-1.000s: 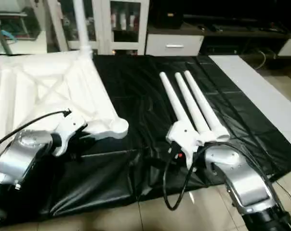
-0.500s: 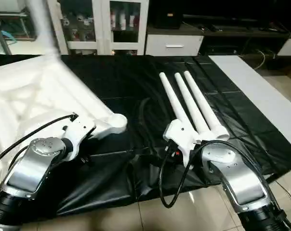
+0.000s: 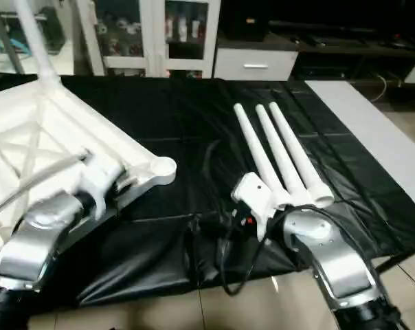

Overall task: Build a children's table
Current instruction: Rotate table base

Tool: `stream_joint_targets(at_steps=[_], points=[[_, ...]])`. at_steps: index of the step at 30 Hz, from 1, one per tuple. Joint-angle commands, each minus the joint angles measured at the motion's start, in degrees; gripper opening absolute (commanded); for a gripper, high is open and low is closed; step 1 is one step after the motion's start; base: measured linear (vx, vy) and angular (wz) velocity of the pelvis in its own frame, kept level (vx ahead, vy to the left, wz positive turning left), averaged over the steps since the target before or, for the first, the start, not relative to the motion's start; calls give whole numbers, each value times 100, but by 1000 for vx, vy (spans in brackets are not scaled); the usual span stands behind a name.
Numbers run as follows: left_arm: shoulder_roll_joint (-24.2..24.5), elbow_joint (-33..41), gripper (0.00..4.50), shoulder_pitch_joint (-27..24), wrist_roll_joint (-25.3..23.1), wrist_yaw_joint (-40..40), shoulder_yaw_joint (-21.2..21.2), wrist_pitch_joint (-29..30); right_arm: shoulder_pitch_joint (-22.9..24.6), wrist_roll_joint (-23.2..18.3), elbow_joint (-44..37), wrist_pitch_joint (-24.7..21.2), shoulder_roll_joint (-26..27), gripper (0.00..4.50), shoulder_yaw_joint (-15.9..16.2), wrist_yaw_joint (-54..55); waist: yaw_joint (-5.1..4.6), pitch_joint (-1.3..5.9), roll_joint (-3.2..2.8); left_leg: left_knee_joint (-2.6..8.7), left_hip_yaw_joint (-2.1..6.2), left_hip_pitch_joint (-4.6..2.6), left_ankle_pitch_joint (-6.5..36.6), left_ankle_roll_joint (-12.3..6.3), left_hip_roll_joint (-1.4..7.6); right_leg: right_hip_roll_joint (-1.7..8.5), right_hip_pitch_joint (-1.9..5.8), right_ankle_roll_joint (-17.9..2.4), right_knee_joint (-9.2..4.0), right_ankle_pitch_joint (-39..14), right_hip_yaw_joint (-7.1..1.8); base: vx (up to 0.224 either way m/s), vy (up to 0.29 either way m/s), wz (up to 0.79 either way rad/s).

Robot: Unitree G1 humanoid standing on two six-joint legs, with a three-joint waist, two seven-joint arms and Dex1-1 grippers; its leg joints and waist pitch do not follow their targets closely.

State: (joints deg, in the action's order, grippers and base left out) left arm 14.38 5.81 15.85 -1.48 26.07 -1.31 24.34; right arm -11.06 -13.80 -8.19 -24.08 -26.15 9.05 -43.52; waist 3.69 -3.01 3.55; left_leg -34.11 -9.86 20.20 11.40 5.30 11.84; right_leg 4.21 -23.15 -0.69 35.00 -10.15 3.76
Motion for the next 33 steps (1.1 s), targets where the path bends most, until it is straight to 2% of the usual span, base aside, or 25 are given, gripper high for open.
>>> stream_joint_targets(at_steps=[1, 8, 9, 10, 12, 14, 15, 16, 17, 18, 19, 20, 21, 22, 23, 24, 25, 26, 27, 28, 29, 30, 31, 32, 33], points=[[-164, 247, 146, -141, 252, -192, -185, -133, 66, -52, -104, 31, 134, 385, -336, 406, 19, 318, -5, 428, 34, -5, 1275, -182, 152, 340, 222, -828, -471, -1694, -254, 0, 0, 0], [-661, 658, 146, -562, 46, -1227, -511, -415, 219, 321, -218, 284, 910, 385, -787, 1921, -36, 311, -4, 458, 59, 0, 1283, -13, 165, 250, 202, -552, -466, -1698, -231, 0, 0, 0], [-792, 669, 146, -702, -226, -1606, -455, -523, 267, 378, -223, 235, 1218, 385, -924, 2384, -13, 275, 46, 580, 302, 305, 1372, -181, 59, 300, 435, -494, -352, -1563, 33, 0, 0, 0], [-803, 653, 146, -727, -281, -1638, -415, -536, 268, 409, -218, 220, 1269, 385, -941, 2475, -57, 311, -110, 618, 399, 233, 1480, -235, 132, 247, 421, -532, -373, -1374, 117, -13, -22, 28], [-833, 626, 146, -794, -385, -1750, -323, -634, 263, 483, -204, 221, 1378, 385, -967, 2680, -272, 334, -336, 700, 1017, 109, 1683, -744, 447, 77, 358, -1161, -113, -632, 387, 18, -51, 58], [-885, 636, 146, -820, -396, -1808, -308, -665, 257, 515, -195, 238, 1428, 385, -980, 2768, -381, 318, -354, 795, 1351, 4, 1666, -1185, 583, -36, 251, -1444, 164, -888, 431, 23, -113, 57], [-1047, 658, 146, -808, -289, -1886, -349, -529, 245, 660, -173, 262, 1435, 385, -926, 2890, -431, 310, -341, 771, 1237, -237, 1375, -1509, 908, 34, -6, -1575, 315, -1030, 219, 16, -139, 58], [-1086, 654, 146, -797, -277, -1956, -361, -569, 248, 684, -160, 246, 1447, 385, -916, 2956, -386, 261, -275, 834, 1082, -100, 1455, -1527, 938, 79, 31, -1593, 415, -775, 189, 31, -218, 52], [-1091, 615, 146, -750, -279, -2005, -366, -531, 247, 690, -136, 304, 1402, 385, -857, 2884, -271, 215, -217, 845, 731, -18, 1856, -1429, 814, 156, 56, -1576, 354, -589, 63, 45, -277, 30], [-1085, 585, 146, -721, -285, -2048, -356, -514, 247, 691, -120, 348, 1380, 385, -820, 2835, -211, 241, 68, 193, 231, 86, 1927, -1240, 113, 312, 106, -1855, -296, -1011, -216, 45, -277, 30], [-1067, 554, 146, -694, -291, -2056, -339, -504, 256, 645, -139, 386, 1375, 385, -811, 2769, 44, 329, 337, -883, -54, 169, 1255, -959, -462, 497, 218, -1163, -712, -2812, -290, 5, -248, 14], [-1013, 506, 146, -632, -235, -1937, -297, -521, 261, 506, -205, 357, 1418, 385, -872, 2686, 180, 327, 275, -816, 27, 424, 936, -890, -401, 580, 441, -777, -639, -3084, -438, -37, -200, -1], [-1013, 506, 146, -632, -235, -1937, -297, -521, 261, 506, -205, 357, 1418, 385, -872, 2686, 248, 280, 287, -571, 140, 473, 474, -608, -352, 602, 446, 658, -525, -3136, -514, -37, -200, -1], [-970, 490, 146, -607, -290, -1910, -255, -524, 251, 452, -236, 280, 1434, 385, -886, 2657, 278, 295, 287, -428, 176, 416, 451, -562, -319, 580, 441, 1236, -517, -3042, -545, -32, -180, 0], [-946, 465, 146, -581, -330, -1896, -223, -518, 226, 423, -259, 213, 1434, 385, -881, 2631, 274, 286, 163, -134, 254, 234, 488, -659, -226, 535, 409, 1526, -588, -2710, -437, -39, -131, 4], [-917, 439, 146, -558, -360, -1891, -184, -485, 186, 380, -277, 114, 1467, 385, -892, 2644, 170, 250, 111, 118, 398, 237, 590, -833, -44, 371, 379, 1353, -579, -2218, -234, -39, -131, 4], [-916, 437, 146, -556, -360, -1890, -182, -487, 182, 376, -278, 108, 1470, 385, -894, 2645, 166, 315, 1, 165, 476, 194, 618, -776, 61, 357, 467, 1234, -555, -2010, -146, -27, -97, -5], [-918, 426, 146, -539, -345, -1870, -177, -481, 149, 314, -297, 46, 1506, 385, -916, 2654, 190, 335, -76, 239, 550, 3, 961, -727, 336, 473, 401, 891, -583, -1872, -143, 4, -79, 6], [-925, 424, 146, -533, -336, -1860, -182, -472, 138, 285, -308, 25, 1519, 385, -922, 2654, 163, 259, -106, 338, 473, -222, 1754, -573, 420, 520, 380, 386, -669, -2308, -112, 4, -79, 6], [-930, 434, 146, -529, -346, -1871, -180, -472, 129, 271, -312, 2, 1504, 385, -898, 2631, 123, 212, -86, 379, 425, -275, 2123, -467, 404, 520, 411, 249, -723, -2729, -47, 0, 0, 0], [-929, 449, 146, -531, -353, -1887, -174, -455, 130, 272, -310, -10, 1471, 385, -848, 2585, 95, 95, -59, 331, 310, -474, 2788, -323, 278, 484, 388, 278, -948, -3932, 131, 0, 0, 0], [-919, 458, 146, -537, -352, -1882, -169, -439, 136, 270, -312, -18, 1463, 385, -823, 2559, 39, 52, -100, 114, 174, -813, 3042, -308, 174, 406, 317, 491, -1280, -4663, 515, 0, 0, 0], [-917, 458, 146, -538, -349, -1880, -167, -440, 137, 269, -312, -19, 1464, 385, -822, 2557, 2, 42, -135, 160, 194, -888, 3322, -354, 296, 338, 396, 566, -1303, -4553, 738, 0, 0, 0], [-881, 465, 146, -545, -308, -1864, -131, -449, 152, 250, -309, -28, 1476, 385, -812, 2523, 190, 56, -315, 1025, 559, -259, 4628, -333, 1094, 244, 1019, 268, 495, -2623, 469, 82, 66, -14], [-878, 467, 146, -545, -310, -1863, -129, -447, 152, 246, -309, -32, 1477, 385, -812, 2522, 162, 63, -311, 1205, 450, -493, 5101, -260, 907, 59, 606, -61, 638, -1576, 284, 82, 66, -14]])
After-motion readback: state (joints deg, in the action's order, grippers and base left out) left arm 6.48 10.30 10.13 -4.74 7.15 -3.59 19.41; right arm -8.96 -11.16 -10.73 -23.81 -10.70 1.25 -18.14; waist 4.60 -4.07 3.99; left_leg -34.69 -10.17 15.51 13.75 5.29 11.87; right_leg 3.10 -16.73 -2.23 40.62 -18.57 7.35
